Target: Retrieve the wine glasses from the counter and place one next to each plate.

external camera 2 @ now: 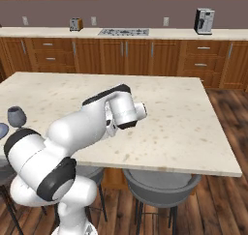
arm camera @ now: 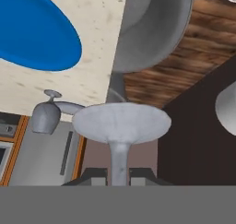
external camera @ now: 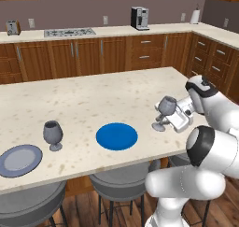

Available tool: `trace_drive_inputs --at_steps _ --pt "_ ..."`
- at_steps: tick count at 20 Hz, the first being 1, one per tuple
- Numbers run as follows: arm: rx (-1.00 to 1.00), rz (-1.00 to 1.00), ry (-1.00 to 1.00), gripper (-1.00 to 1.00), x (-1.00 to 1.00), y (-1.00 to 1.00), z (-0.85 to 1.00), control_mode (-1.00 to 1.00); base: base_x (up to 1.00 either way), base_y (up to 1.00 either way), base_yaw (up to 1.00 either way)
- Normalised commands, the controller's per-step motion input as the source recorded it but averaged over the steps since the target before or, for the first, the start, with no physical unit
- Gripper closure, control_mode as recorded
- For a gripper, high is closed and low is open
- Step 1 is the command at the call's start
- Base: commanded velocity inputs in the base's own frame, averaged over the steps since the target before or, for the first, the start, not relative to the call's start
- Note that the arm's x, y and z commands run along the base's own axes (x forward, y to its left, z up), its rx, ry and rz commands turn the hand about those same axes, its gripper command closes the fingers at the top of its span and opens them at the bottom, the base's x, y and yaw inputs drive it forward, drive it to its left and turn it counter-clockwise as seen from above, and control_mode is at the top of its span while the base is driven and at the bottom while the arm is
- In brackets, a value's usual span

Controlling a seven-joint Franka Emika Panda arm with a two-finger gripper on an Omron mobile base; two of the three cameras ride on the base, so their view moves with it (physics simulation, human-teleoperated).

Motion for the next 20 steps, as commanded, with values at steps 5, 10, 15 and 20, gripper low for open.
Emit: trace_drive_inputs --at_steps 5,10,15,20 --pt "-0.06 0.00 0.00 1.00 0.23 0.00 -0.24 -1.00 0.00 0.00 0.00" --pt "-0.03 0.00 -0.01 1.00 0.29 0.00 -0.23 -1.00 0.00 0.00 0.00" --pt "-0.01 0.00 -0.04 1.00 0.25 -0.01 -0.27 -1.00 0.00 0.00 0.00" --pt "-0.05 0.00 0.00 1.00 0.26 0.00 -0.39 -1.00 0.00 0.00 0.00"
